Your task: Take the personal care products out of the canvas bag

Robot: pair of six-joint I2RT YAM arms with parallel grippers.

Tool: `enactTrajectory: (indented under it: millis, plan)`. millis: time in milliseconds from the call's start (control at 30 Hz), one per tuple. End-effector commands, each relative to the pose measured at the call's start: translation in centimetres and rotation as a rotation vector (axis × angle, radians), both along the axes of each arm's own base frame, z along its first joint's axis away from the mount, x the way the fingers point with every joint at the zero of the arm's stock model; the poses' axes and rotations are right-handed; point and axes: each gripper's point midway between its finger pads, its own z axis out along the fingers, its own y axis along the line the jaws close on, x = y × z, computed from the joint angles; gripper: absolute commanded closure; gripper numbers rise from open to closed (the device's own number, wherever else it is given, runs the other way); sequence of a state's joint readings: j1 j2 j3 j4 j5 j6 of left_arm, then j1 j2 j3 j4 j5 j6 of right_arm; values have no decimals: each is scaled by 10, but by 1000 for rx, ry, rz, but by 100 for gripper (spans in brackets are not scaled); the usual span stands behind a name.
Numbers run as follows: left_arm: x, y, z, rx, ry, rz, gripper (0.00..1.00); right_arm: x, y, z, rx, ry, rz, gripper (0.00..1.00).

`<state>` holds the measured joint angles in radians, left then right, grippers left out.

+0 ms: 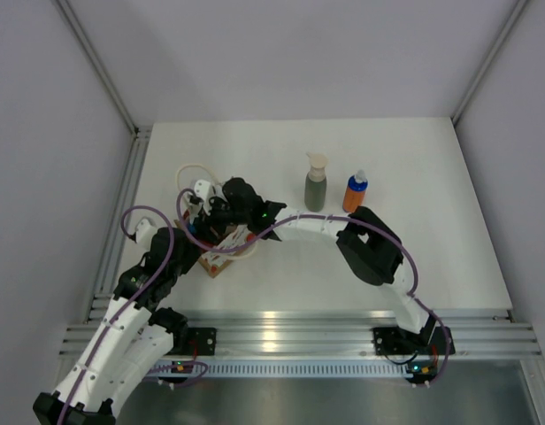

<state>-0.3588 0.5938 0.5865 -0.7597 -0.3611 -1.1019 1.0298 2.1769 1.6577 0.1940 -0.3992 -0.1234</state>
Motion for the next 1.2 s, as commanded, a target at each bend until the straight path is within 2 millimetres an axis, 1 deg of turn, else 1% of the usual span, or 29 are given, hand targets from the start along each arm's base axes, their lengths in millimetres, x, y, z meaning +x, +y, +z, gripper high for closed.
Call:
enactTrajectory:
  millis: [0, 167, 200, 267, 300, 333, 400, 433, 500, 533, 567, 633, 767, 800, 1000, 1067, 1100, 1167]
  plan:
    - [0, 5, -4, 17, 6, 20, 66, 4, 17, 10, 44, -55, 0, 36]
    - [1, 6, -3, 23, 3, 20, 66, 4, 17, 7, 23, -66, -10, 37]
    - [1, 5, -2, 21, 0, 20, 66, 4, 16, 4, 17, -66, -14, 38]
    - [1, 5, -2, 20, 0, 19, 66, 3, 16, 3, 15, -69, -8, 44]
    - [1, 6, -2, 23, 0, 19, 66, 2, 16, 1, 13, -66, -5, 47]
    - [1, 5, -2, 21, -1, 20, 66, 1, 17, 1, 14, -66, 1, 56]
    - [1, 6, -3, 24, 2, 18, 66, -3, 17, 3, 27, -62, 18, 68]
    - [1, 6, -2, 23, -1, 18, 66, -4, 16, 4, 35, -57, 21, 77]
    - [0, 6, -3, 26, 0, 19, 66, -7, 15, 12, 72, -67, 23, 80]
    - [0, 6, -2, 25, -1, 19, 66, -8, 15, 16, 84, -69, 27, 85]
    - [0, 6, -3, 27, 0, 18, 66, -9, 14, 19, 94, -72, 31, 93]
    - [0, 6, -3, 27, 0, 18, 66, -11, 13, 30, 128, -84, 32, 100]
    - [0, 6, -5, 25, 3, 20, 66, -14, 10, 51, 187, -102, 35, 100]
    - [-1, 6, -5, 24, 4, 21, 66, -15, 9, 59, 201, -108, 36, 100]
    - [-1, 7, -6, 23, 5, 25, 66, -21, 1, 94, 272, -125, 33, 100]
    - [-1, 7, -6, 24, 3, 24, 66, -21, -1, 101, 284, -132, 25, 100]
    - [-1, 7, -7, 26, 6, 25, 66, -22, -4, 110, 297, -140, 24, 100]
    - [-1, 7, -6, 25, 3, 25, 66, -24, -5, 117, 306, -146, 27, 100]
